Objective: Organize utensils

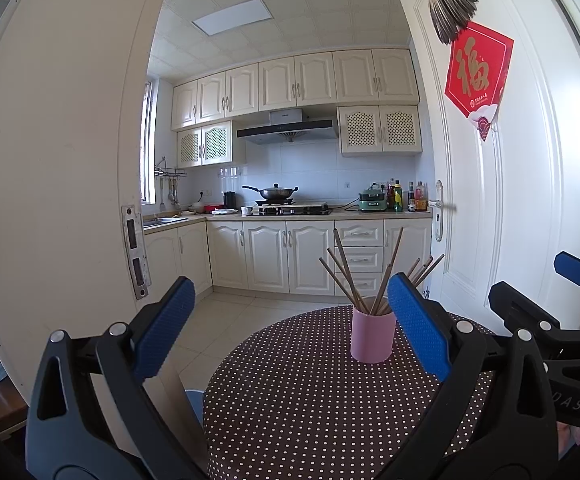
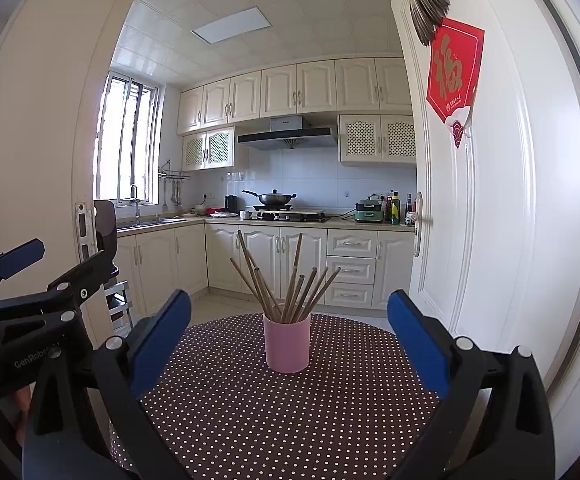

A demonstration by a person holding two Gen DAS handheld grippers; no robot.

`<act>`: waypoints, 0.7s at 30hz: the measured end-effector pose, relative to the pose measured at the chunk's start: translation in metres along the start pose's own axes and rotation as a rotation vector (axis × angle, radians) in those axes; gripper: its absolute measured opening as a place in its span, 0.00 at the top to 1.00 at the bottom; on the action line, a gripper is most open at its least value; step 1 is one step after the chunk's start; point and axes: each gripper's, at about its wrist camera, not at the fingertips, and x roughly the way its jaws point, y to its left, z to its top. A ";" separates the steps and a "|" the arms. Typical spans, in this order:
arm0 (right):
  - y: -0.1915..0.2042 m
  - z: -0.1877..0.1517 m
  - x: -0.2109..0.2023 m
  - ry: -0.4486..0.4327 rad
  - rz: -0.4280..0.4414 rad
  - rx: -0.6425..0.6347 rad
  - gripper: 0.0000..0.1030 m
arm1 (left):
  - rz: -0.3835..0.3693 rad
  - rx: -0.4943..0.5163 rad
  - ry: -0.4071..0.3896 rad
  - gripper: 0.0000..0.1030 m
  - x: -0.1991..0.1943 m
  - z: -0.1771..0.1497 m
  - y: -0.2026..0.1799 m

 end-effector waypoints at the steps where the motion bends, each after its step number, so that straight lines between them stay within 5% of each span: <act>1: 0.000 0.000 0.000 0.000 0.000 0.000 0.08 | 0.000 0.000 0.000 0.07 0.000 0.000 0.000; 21: 0.003 -0.002 -0.003 0.004 -0.004 0.002 0.08 | 0.001 0.002 0.003 0.07 -0.002 -0.002 -0.001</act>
